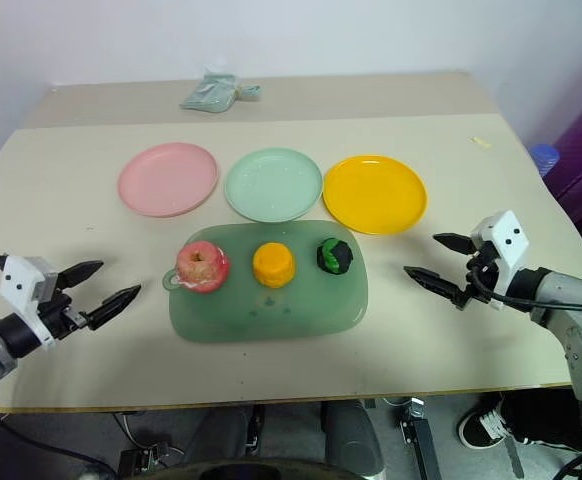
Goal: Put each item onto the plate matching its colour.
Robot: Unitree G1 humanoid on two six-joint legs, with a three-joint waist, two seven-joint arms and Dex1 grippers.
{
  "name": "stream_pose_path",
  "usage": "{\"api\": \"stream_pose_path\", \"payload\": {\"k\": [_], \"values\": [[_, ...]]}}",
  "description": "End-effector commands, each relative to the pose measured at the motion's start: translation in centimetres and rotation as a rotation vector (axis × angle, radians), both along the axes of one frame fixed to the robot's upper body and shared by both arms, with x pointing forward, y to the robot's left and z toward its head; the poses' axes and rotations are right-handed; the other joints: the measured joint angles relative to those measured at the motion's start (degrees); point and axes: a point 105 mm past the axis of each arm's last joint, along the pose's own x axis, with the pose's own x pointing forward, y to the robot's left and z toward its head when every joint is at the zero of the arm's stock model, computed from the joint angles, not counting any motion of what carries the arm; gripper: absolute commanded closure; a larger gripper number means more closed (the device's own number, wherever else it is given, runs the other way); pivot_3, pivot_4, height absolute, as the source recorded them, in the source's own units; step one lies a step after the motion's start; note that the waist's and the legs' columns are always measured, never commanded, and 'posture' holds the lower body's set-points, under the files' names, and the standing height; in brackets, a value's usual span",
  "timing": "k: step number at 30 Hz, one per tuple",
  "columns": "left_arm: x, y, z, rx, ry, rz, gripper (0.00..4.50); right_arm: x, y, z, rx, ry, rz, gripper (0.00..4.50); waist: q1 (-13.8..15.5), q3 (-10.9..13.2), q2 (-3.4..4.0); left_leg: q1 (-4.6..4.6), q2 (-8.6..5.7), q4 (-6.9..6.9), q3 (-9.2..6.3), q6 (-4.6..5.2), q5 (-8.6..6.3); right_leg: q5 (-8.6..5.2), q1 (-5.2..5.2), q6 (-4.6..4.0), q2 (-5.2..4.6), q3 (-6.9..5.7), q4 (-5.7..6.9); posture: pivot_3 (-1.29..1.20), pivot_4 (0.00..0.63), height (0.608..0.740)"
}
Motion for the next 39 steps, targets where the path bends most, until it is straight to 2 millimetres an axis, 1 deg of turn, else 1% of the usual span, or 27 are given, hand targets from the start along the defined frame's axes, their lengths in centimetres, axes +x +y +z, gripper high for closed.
{"api": "stream_pose_path", "payload": {"k": [1, 4, 8, 12, 14, 16, 17, 19, 21, 23, 26, 28, 31, 33, 34, 37, 39], "values": [[0.3, -0.1, 1.3, -0.009, -0.054, 0.016, 0.00, 0.5, 0.8, 1.0, 0.010, -0.054, 0.016, 0.05, -0.03, 0.00, 0.00, 0.00, 0.00, 0.00, -0.01, 0.00, 0.00, 0.00, 0.00, 0.00, 0.01, 0.00, 0.00, 0.00, 0.150, 0.740], [0.4, -0.7, 1.3, -0.017, -0.061, 0.007, 0.00, 0.7, 1.1, 1.0, 0.010, -0.062, 0.023, 0.05, -0.03, 0.00, 0.00, 0.00, 0.00, 0.00, -0.01, 0.00, 0.00, 0.00, 0.00, 0.00, 0.01, 0.00, 0.00, 0.00, 0.150, 0.740], [0.8, -1.7, 2.0, -0.065, -0.085, -0.009, 0.00, 1.0, 1.3, 1.1, 0.016, -0.089, 0.003, 0.05, 0.12, 0.00, 0.00, -0.01, 0.00, 0.01, -0.02, 0.00, 0.00, 0.00, 0.00, 0.00, -0.01, 0.00, -0.01, 0.00, 0.150, 0.740], [1.2, -3.2, 3.3, -0.146, -0.103, -0.075, 0.00, 0.9, 1.8, 0.7, 0.021, -0.093, 0.003, 0.05, 0.08, 0.00, -0.01, -0.01, 0.00, 0.01, -0.03, 0.00, 0.00, 0.00, 0.01, 0.00, -0.01, -0.01, -0.01, 0.00, 0.150, 0.740], [1.6, -5.0, 4.3, -0.174, -0.122, -0.156, 0.00, 0.7, 2.2, 0.6, 0.037, -0.092, 0.008, 0.05, 0.13, 0.00, 0.00, -0.01, 0.00, 0.02, -0.04, 0.00, 0.00, 0.00, 0.01, 0.01, -0.01, -0.01, 0.00, 0.00, 0.150, 0.740], [2.1, -7.1, 4.6, -0.168, -0.122, -0.260, 0.00, 0.2, 3.0, 0.6, 0.057, -0.082, 0.029, 0.05, 0.19, 0.00, 0.00, -0.01, -0.04, 0.03, -0.06, 0.00, 0.00, 0.00, 0.03, 0.01, 0.00, -0.02, 0.00, 0.00, 0.150, 0.740], [2.3, -8.2, 4.4, -0.152, -0.110, -0.315, 0.00, -0.2, 3.3, 0.5, 0.072, -0.071, 0.048, 0.05, 0.26, -0.01, 0.00, -0.02, -0.08, 0.03, -0.06, 0.00, 0.00, 0.01, 0.03, 0.01, 0.00, -0.02, 0.00, 0.00, 0.150, 0.740], [2.6, -9.8, 3.7, -0.113, -0.073, -0.402, 0.00, -1.3, 4.4, 0.5, 0.092, -0.050, 0.095, 0.05, 0.13, -0.01, 0.02, -0.02, -0.10, 0.04, -0.08, 0.00, 0.00, 0.01, 0.05, 0.01, 0.00, -0.03, -0.01, 0.00, 0.150, 0.740], [2.9, -10.6, 2.8, -0.061, -0.028, -0.456, 0.00, -2.4, 5.5, 1.0, 0.103, -0.042, 0.152, 0.05, -0.02, -0.01, 0.02, -0.01, -0.10, 0.04, -0.08, 0.00, 0.00, 0.01, 0.05, 0.01, 0.02, -0.03, -0.01, 0.00, 0.150, 0.740], [3.5, -10.9, 2.2, -0.014, -0.007, -0.487, 0.00, -3.3, 6.4, 1.5, 0.120, -0.040, 0.190, 0.05, -0.27, -0.01, 0.02, 0.00, -0.07, 0.02, -0.08, 0.00, 0.00, 0.00, 0.04, 0.01, 0.10, -0.02, -0.01, 0.00, 0.150, 0.740], [4.4, -11.2, 0.8, 0.078, 0.030, -0.528, 0.00, -4.5, 8.2, 1.4, 0.114, -0.038, 0.239, 0.05, -0.05, -0.05, 0.07, 0.03, -0.08, 0.03, -0.10, 0.00, 0.00, 0.00, 0.06, 0.00, 0.13, -0.03, 0.01, 0.00, 0.150, 0.740], [4.8, -11.3, 0.4, 0.102, 0.038, -0.544, 0.00, -4.8, 8.9, 1.5, 0.121, -0.041, 0.248, 0.05, 0.13, -0.05, 0.06, 0.06, -0.09, 0.03, -0.09, 0.00, 0.00, 0.00, 0.12, 0.01, 0.10, -0.04, -0.01, 0.00, 0.150, 0.740], [5.3, -11.3, 0.4, 0.104, 0.030, -0.548, 0.82, -5.0, 9.8, 1.7, 0.141, -0.053, 0.247, 0.00, 0.14, -0.06, 0.03, 0.09, -0.10, 0.05, -0.10, 0.00, 0.00, 0.00, 0.19, 0.02, 0.05, -0.04, -0.04, 0.00, 0.150, 0.740], [5.5, -11.0, 0.4, 0.111, 0.021, -0.542, 1.72, -4.9, 10.1, 1.8, 0.147, -0.058, 0.246, 0.00, 0.10, -0.08, 0.04, 0.09, -0.10, 0.06, -0.15, 0.00, 0.00, 0.00, 0.22, 0.02, 0.05, -0.09, -0.05, 0.00, 0.150, 0.740], [5.6, -10.8, 0.4, 0.119, 0.016, -0.536, 2.08, -4.9, 10.3, 1.8, 0.147, -0.059, 0.248, 0.00, 0.06, -0.08, 0.04, 0.11, -0.09, 0.06, -0.15, 0.00, 0.00, 0.00, 0.22, 0.01, 0.05, -0.08, -0.05, 0.00, 0.150, 0.740], [5.8, -10.5, 0.6, 0.097, 0.002, -0.518, 2.08, -4.7, 10.4, 1.8, 0.149, -0.060, 0.250, 0.00, 0.02, -0.09, 0.06, 0.15, -0.09, 0.05, -0.15, 0.01, 0.00, 0.00, 0.25, 0.01, 0.06, -0.08, -0.05, 0.00, 0.150, 0.740], [6.1, -10.3, 1.2, 0.078, -0.025, -0.497, 2.08, -4.5, 10.5, 1.8, 0.147, -0.060, 0.256, 0.00, 0.02, -0.09, 0.06, 0.16, -0.08, 0.05, -0.15, 0.01, 0.00, 0.00, 0.26, 0.01, 0.07, -0.08, -0.04, 0.00, 0.150, 0.740]]}}
